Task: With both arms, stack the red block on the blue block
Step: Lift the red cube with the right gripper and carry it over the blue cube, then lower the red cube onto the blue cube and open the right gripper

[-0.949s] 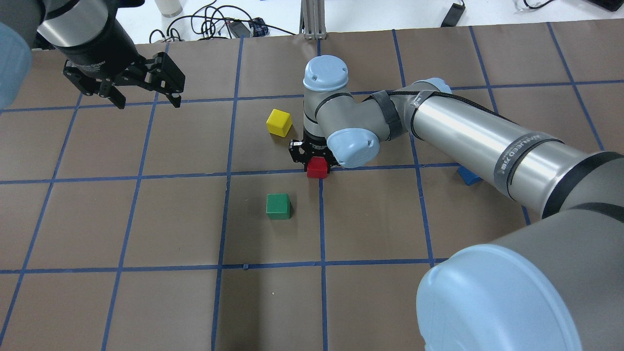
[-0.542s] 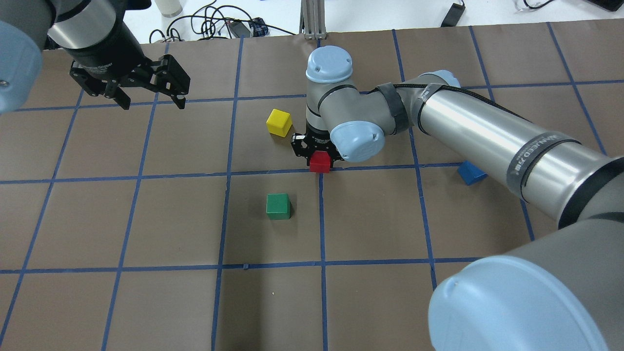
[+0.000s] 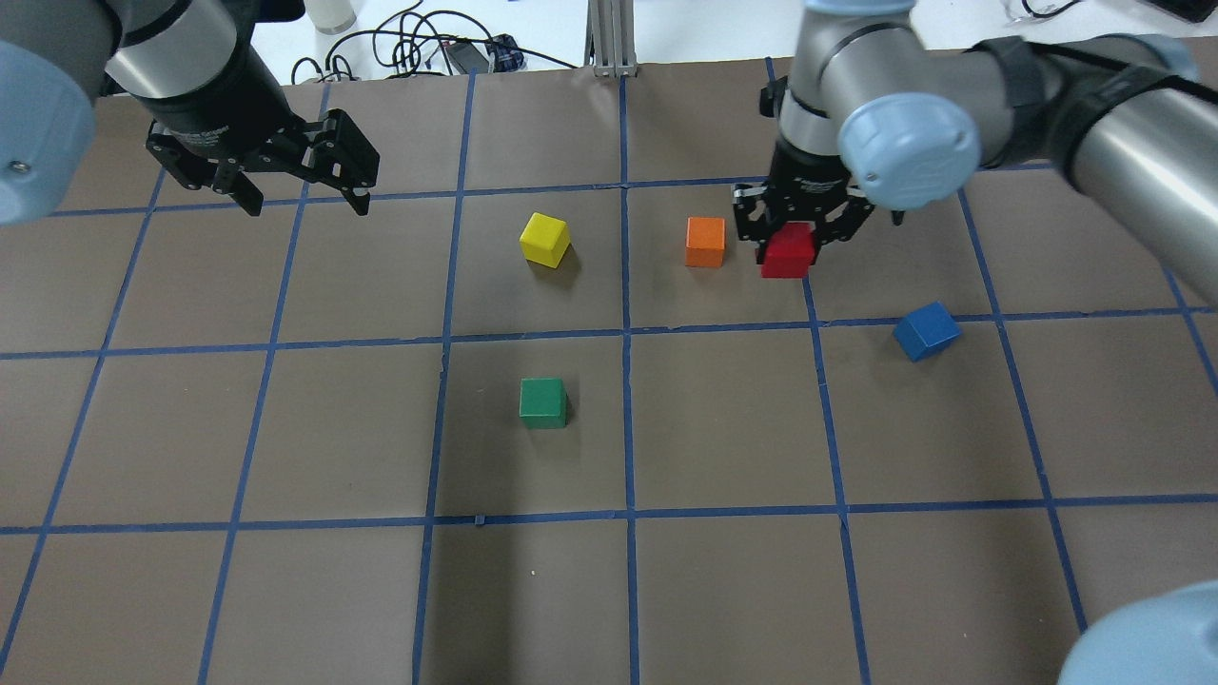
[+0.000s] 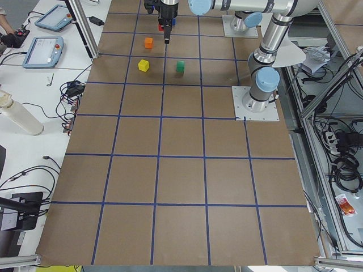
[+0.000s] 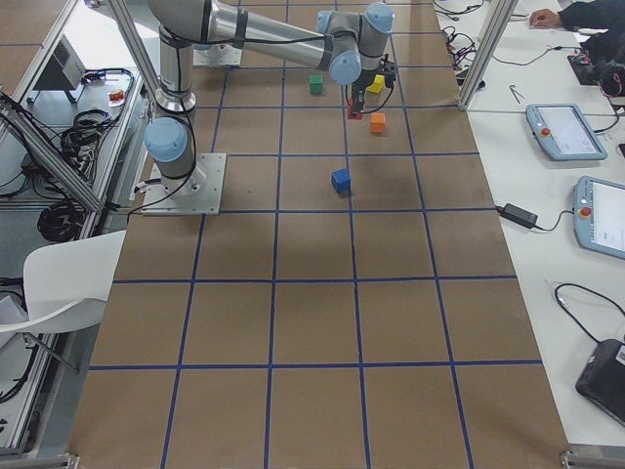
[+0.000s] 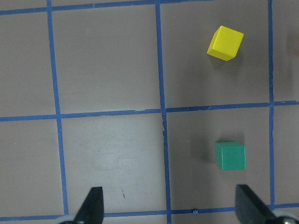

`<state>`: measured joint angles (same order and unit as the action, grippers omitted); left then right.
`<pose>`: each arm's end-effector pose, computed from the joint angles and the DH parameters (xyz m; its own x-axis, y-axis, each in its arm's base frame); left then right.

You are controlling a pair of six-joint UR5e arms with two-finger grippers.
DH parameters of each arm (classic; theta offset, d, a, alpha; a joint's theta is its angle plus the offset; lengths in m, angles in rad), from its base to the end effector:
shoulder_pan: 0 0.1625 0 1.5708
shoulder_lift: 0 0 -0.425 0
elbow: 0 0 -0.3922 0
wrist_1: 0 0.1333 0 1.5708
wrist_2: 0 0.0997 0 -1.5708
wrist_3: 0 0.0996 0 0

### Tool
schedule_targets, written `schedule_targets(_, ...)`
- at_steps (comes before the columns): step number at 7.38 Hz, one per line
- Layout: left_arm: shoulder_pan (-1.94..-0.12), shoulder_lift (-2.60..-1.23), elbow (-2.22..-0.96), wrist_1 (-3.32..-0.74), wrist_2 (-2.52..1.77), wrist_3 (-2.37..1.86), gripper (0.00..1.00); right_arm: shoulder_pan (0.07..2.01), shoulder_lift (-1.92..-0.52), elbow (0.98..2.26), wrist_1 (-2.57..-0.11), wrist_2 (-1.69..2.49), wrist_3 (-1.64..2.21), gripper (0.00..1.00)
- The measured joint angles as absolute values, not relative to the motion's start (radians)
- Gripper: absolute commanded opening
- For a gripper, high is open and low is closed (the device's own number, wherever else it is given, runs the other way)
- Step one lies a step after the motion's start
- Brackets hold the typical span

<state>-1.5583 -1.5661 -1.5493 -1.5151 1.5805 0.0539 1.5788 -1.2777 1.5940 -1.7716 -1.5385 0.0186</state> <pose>-0.1261 -0.4992 0.5067 -0.9991 0.0404 -0.0141 0.0414 0.9958 -0.0812 0.1412 -0.5820 0.3370 -0.9995 0.0142 -0.0299 0.0106 0.9932 0.1158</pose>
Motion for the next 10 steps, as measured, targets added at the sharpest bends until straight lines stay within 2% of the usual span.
schedule_targets(4, -1.561, -1.566, -1.555, -1.514, 1.58, 0.046, 1.0, 1.356, -1.308, 1.689, -1.77, -1.584, -0.419, 0.0)
schedule_targets(8, -1.563, -1.566, -1.555, -1.514, 1.577, 0.044, 1.0, 1.322, -1.311, 1.847, -2.025, -1.608, -0.532, 0.0)
schedule_targets(10, -1.563, -1.566, -1.555, -1.514, 1.577, 0.043, 1.0, 1.323, -1.313, 1.881, -2.069, -1.602, -0.534, 0.0)
